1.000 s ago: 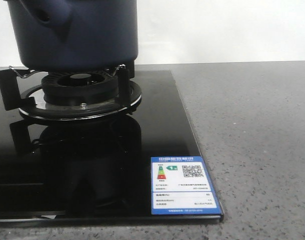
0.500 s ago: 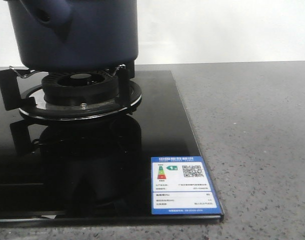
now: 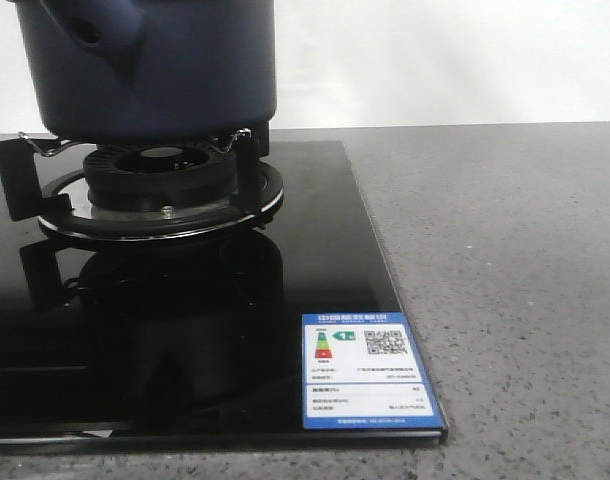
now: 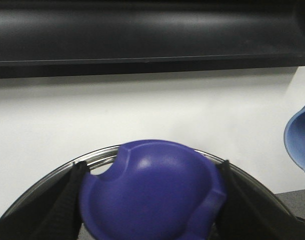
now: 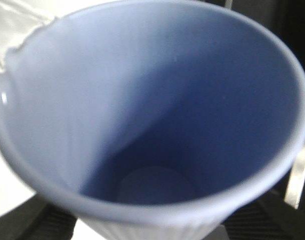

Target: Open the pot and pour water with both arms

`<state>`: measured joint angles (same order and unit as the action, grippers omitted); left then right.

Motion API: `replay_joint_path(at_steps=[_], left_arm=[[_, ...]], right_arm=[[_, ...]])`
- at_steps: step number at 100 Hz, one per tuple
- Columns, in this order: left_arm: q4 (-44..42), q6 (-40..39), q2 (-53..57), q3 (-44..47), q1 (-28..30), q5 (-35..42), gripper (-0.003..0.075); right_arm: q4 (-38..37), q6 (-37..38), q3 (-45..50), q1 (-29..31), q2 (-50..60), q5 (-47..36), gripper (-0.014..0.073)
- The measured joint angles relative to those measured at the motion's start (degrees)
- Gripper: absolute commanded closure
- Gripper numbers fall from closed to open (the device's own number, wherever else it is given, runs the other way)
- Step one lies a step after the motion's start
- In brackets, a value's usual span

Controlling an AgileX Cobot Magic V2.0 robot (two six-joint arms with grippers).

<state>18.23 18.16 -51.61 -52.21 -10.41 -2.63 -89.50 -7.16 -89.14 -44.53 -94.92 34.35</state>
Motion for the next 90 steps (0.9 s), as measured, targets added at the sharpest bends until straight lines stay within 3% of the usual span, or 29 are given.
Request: replay_joint_path(at_steps=[32, 90], left_arm=[[0.0, 0.0, 0.0, 0.0, 0.0, 0.0, 0.038], [0.0, 0.0, 0.0, 0.0, 0.0, 0.0, 0.038]], right_arm=[[-3.88, 0.0, 0.0, 0.0, 0.0, -1.48, 0.0215], [-4.29, 0.13, 0.0, 0.0, 0.0, -1.98, 0.0214]])
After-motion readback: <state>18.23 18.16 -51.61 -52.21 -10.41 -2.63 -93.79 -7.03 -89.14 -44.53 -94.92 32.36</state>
